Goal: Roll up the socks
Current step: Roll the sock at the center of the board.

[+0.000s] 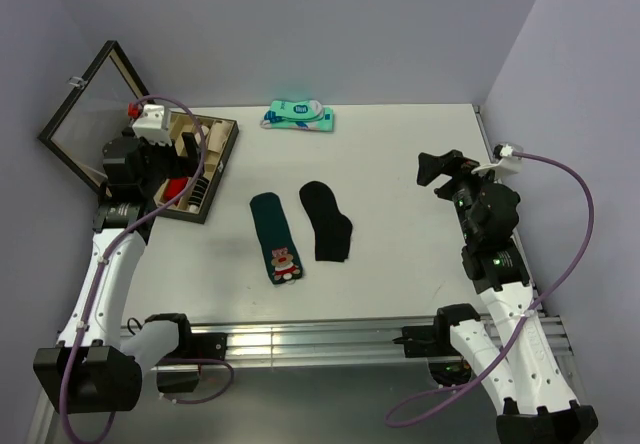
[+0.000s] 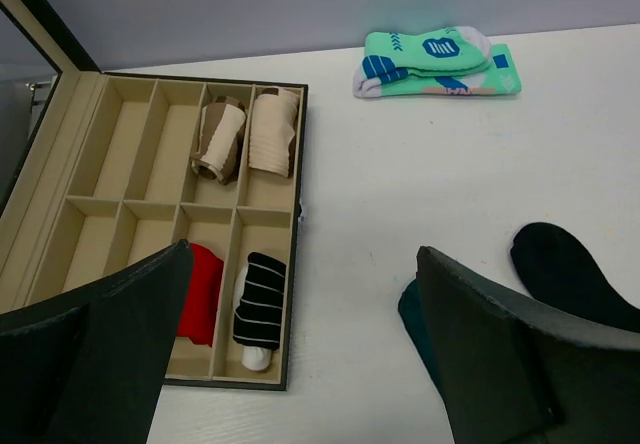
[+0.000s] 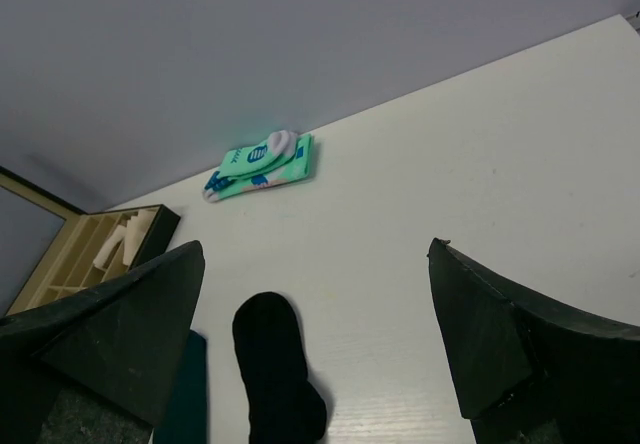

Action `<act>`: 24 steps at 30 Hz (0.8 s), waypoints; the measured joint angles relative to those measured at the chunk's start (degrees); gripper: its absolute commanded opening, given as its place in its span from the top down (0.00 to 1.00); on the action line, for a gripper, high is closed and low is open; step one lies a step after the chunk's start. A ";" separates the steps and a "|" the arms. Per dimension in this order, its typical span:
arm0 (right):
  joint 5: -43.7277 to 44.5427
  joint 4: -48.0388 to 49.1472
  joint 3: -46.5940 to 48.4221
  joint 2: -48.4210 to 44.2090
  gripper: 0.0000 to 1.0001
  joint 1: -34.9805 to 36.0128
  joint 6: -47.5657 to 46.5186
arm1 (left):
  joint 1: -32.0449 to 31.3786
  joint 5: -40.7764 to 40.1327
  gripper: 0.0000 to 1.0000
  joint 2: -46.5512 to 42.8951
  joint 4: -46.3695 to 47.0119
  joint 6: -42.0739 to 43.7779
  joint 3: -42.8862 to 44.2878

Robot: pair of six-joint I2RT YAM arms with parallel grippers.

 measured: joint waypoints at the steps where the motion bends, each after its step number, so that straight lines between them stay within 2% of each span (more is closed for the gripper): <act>1: -0.04 -0.02 0.00 -0.07 0.00 0.00 -0.09 | 0.00 -0.02 0.00 0.00 0.00 0.15 0.00; 8: -0.24 -0.59 0.00 -0.07 0.00 0.00 -0.74 | -5.27 -2.51 0.01 0.00 -0.15 3.80 0.00; 10: -0.26 -1.01 0.02 0.26 0.00 0.00 -1.09 | -7.87 -4.44 0.04 0.00 -0.50 5.27 0.00; 15: -0.63 -1.84 0.02 2.05 0.00 0.00 -1.44 | -18.67 -11.19 0.11 0.09 -0.96 10.71 -2.29; 18: -1.42 -2.86 0.02 3.56 0.00 0.00 -1.42 | -26.34 -14.64 0.19 0.37 -2.21 14.14 -6.43; 19: -1.66 -3.13 0.02 3.82 0.00 0.00 -1.40 | -28.22 -15.17 0.23 0.48 -2.84 15.04 -7.76; 24: -2.38 -3.34 0.00 4.11 0.01 0.00 -1.03 | -35.47 -16.52 0.29 0.76 -6.21 17.86 -15.28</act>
